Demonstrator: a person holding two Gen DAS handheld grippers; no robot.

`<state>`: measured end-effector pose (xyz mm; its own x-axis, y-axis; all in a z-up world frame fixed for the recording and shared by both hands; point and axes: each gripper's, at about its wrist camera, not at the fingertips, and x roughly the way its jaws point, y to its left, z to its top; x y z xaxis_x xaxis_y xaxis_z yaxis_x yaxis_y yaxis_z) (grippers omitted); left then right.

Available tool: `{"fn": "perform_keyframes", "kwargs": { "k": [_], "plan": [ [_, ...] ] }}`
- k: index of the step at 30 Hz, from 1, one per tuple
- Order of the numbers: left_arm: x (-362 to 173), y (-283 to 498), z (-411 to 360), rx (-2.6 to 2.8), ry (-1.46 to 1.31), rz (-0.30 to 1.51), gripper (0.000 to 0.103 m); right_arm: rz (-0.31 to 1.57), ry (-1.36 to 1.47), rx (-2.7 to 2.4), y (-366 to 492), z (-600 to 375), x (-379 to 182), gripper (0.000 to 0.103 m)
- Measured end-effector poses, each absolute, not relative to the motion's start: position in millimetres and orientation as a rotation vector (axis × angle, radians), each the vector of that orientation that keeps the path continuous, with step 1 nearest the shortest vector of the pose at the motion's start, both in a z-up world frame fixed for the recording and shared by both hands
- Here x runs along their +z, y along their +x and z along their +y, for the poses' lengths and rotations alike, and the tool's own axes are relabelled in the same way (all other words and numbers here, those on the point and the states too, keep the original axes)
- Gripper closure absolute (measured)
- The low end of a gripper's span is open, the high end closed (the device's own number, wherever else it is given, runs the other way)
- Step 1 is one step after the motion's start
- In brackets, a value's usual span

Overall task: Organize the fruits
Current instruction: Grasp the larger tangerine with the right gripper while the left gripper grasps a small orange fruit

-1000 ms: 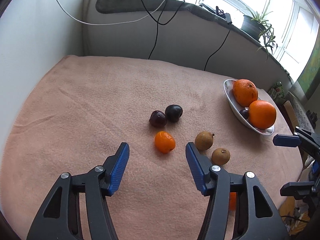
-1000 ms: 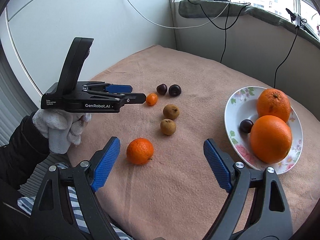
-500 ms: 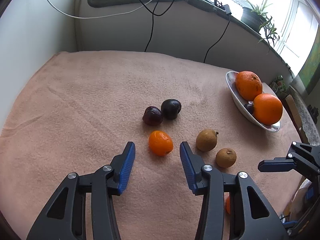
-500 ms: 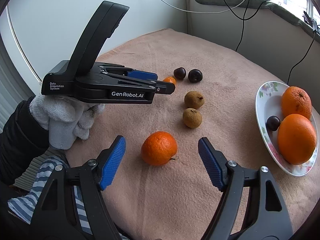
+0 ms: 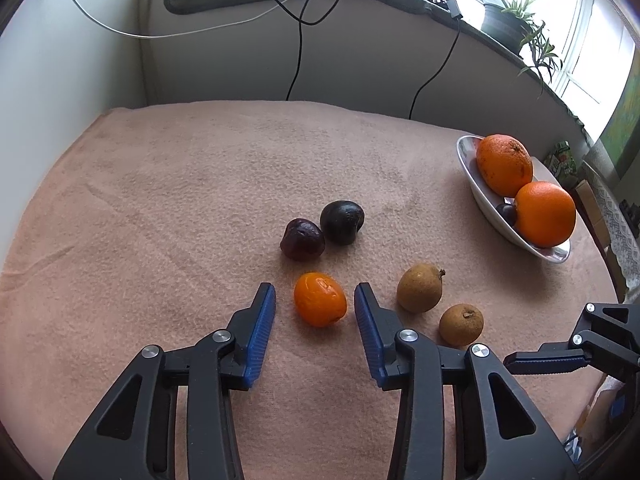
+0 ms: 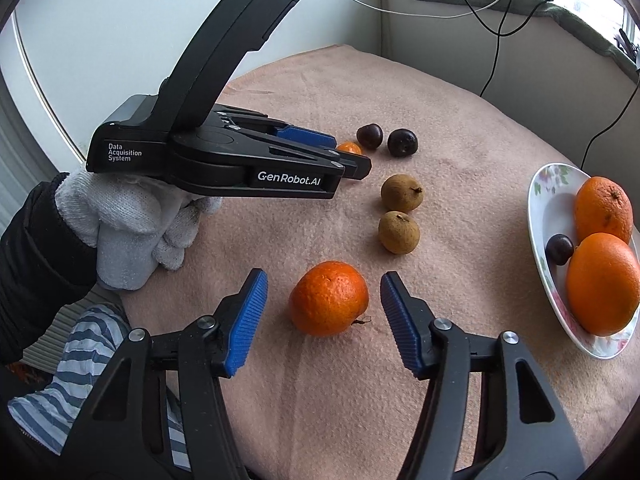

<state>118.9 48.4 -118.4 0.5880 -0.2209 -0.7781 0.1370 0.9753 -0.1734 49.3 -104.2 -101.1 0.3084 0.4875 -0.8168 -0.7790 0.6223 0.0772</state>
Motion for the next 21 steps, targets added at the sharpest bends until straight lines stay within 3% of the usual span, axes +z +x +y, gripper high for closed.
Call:
{"fn": "perform_keyframes", "kwargs": {
  "k": [9,21],
  "plan": [
    [-118.9,120.4,48.4,-0.206,-0.092,0.921,0.066,0.942,-0.366,0.859,52.2,-104.8,-103.7,0.046],
    [-118.6,122.6,54.3,-0.214,-0.127,0.923,0.077,0.959,-0.358,0.863,54.3,-106.4,-105.8,0.059]
  ]
}}
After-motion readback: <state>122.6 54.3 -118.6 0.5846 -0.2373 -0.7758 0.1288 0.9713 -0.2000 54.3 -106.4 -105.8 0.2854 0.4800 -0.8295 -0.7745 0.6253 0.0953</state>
